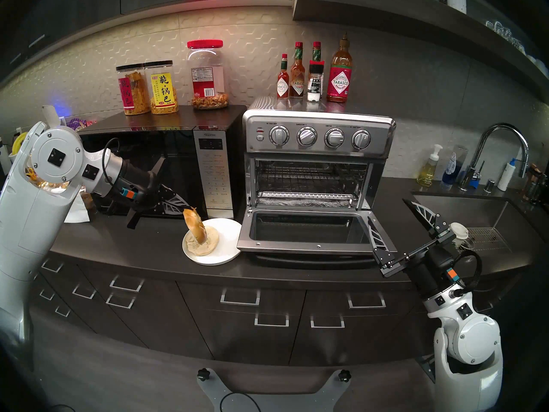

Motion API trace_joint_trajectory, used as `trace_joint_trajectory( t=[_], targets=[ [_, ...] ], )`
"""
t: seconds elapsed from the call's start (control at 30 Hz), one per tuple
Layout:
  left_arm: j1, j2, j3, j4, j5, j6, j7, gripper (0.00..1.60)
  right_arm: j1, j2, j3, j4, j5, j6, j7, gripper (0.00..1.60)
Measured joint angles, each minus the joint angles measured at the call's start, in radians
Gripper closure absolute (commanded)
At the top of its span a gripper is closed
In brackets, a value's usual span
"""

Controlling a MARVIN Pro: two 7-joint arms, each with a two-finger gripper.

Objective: Open the oven and place the bagel inside on the rack

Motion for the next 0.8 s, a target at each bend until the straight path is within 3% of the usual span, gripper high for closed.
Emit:
trace_joint_trajectory(
  t=[0.47,0.8],
  targets=[
    [-0.010,0.001,0.103,0.084,0.048,-0.057,0.004,1.60,0.000,0.000,0.000,0.000,0.000,0.000,0.000,0.00],
    [-0.056,-0.032,0.188,0.120,0.081,-0.074,0.022,1.60,0.000,0.000,0.000,0.000,0.000,0.000,0.000,0.00]
  ],
)
